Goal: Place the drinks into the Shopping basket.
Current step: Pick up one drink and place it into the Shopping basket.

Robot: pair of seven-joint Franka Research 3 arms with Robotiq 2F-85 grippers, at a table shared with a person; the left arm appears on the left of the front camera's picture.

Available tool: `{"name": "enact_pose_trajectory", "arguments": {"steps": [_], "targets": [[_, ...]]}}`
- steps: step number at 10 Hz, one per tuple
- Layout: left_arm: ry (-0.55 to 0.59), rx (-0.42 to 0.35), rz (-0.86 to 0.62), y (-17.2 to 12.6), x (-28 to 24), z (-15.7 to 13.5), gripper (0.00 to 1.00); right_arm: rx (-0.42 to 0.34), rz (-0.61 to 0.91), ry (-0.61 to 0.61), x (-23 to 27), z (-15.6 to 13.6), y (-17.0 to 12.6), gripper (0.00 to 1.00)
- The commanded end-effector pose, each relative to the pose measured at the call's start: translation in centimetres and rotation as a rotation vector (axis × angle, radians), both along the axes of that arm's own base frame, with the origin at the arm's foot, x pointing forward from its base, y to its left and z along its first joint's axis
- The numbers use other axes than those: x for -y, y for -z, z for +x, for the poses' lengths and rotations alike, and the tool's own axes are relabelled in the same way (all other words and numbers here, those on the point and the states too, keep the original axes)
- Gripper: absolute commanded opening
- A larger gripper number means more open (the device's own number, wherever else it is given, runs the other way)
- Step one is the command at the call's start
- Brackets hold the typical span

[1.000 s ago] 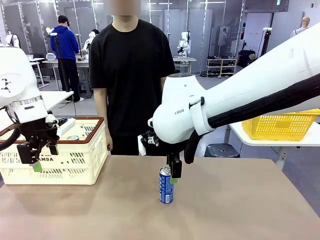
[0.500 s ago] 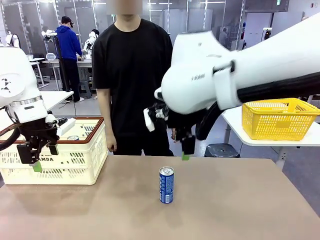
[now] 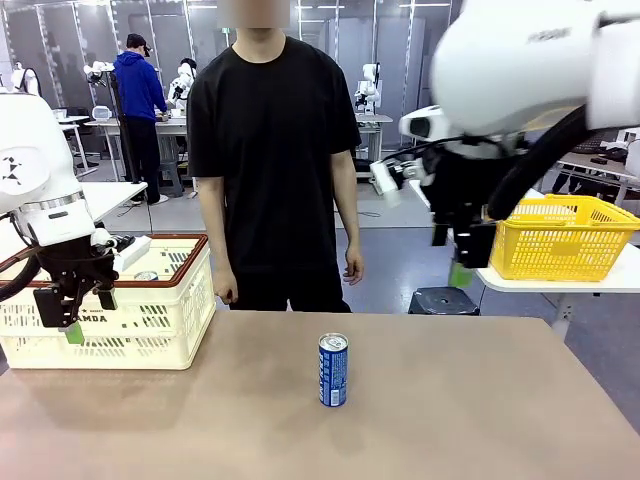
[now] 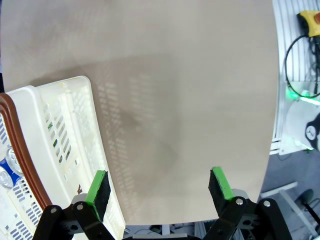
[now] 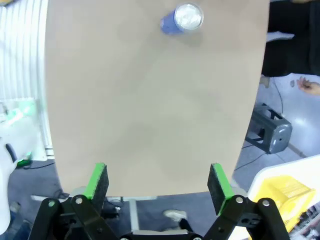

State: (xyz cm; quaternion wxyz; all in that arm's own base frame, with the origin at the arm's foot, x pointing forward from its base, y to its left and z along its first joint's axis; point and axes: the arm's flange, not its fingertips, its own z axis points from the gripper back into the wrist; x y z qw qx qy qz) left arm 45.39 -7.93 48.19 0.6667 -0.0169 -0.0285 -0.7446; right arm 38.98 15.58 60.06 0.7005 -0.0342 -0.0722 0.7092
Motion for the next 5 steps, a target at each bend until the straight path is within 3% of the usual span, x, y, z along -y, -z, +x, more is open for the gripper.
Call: {"name": "enact_pose_trajectory", "arguments": {"steps": [1,5], "targets": [[-0.004,0.002,0.008,-0.2,0.1,0.1,1.00,0.001,0.070,0.078,3.8,-0.7,0.8,1.00],[-0.004,0.002,0.008,-0.2,0.1,0.1,1.00,-0.031,0.170,0.186,9.5,-1.6,3.9,1.00]]}}
